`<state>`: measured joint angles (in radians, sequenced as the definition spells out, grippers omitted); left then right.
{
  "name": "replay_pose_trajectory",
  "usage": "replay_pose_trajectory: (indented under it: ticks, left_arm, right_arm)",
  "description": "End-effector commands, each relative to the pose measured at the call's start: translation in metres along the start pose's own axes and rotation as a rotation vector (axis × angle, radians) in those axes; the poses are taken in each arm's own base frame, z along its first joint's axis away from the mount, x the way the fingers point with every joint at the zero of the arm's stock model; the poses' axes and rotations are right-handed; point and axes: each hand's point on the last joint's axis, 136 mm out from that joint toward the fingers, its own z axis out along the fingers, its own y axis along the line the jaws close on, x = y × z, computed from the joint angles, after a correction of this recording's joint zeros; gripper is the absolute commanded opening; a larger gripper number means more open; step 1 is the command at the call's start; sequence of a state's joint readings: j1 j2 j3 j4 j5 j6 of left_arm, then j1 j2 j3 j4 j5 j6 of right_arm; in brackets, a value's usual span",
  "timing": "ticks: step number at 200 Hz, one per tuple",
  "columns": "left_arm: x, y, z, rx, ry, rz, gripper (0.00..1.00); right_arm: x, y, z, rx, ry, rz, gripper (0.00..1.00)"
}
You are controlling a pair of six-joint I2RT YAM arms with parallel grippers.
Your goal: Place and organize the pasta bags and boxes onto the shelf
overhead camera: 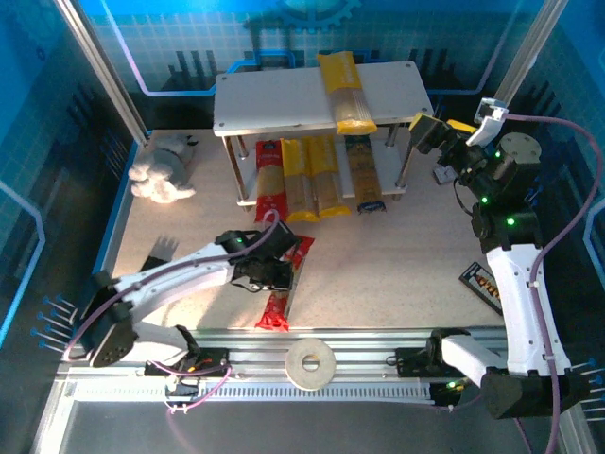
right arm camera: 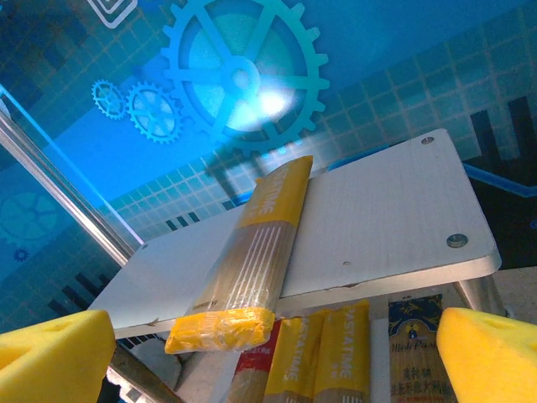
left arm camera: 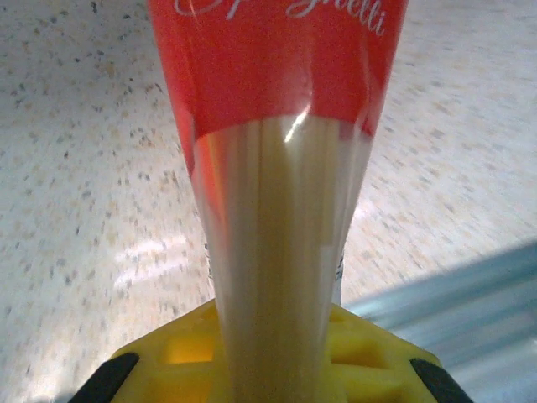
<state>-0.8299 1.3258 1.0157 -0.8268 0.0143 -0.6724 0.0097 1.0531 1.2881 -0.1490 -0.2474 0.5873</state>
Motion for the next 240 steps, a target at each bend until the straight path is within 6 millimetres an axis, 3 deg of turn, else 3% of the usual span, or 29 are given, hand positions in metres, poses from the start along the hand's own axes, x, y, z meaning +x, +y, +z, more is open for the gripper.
replay_pose_trajectory:
  ticks: [1, 58, 80, 104, 128, 165, 181, 197, 240]
  left_arm:
    - [-0.007, -0.025, -0.077, 0.135, -0.093, 0.056, 0.00]
    - [-0.041, -0.062, -0.233, 0.291, -0.398, 0.203, 0.00]
    - [-0.072, -0.073, -0.284, 0.335, -0.543, 0.241, 0.00]
    - [-0.117, -0.075, -0.318, 0.327, -0.667, 0.249, 0.00]
    - [-0.169, -0.085, -0.332, 0.324, -0.769, 0.244, 0.01]
    - [-0.238, -0.105, -0.327, 0.300, -0.832, 0.218, 0.01]
    - [-0.262, -0.097, -0.325, 0.243, -0.879, 0.175, 0.01]
    - [-0.282, -0.082, -0.323, 0.188, -0.924, 0.116, 0.01]
    - [-0.312, -0.078, -0.326, 0.164, -1.056, 0.050, 0.00]
  right_arm:
    - [-0.002, -0.005, -0.002, 0.014, -0.004, -0.009, 1.00]
    - [0.006, -0.011, 0.010, 0.005, 0.021, 0.016, 1.00]
    - [0.010, -0.011, 0.017, -0.013, 0.035, 0.032, 1.00]
    - [0.016, -0.011, 0.025, -0.036, 0.059, 0.047, 1.00]
    - [0.022, -0.010, 0.034, -0.055, 0.084, 0.063, 1.00]
    - [0.025, -0.001, 0.041, -0.088, 0.107, 0.050, 1.00]
    - [0.025, -0.001, 0.041, -0.089, 0.105, 0.049, 1.00]
    - [0.027, 0.001, 0.042, -0.098, 0.112, 0.050, 1.00]
    - [0.033, 0.001, 0.043, -0.100, 0.131, 0.048, 1.00]
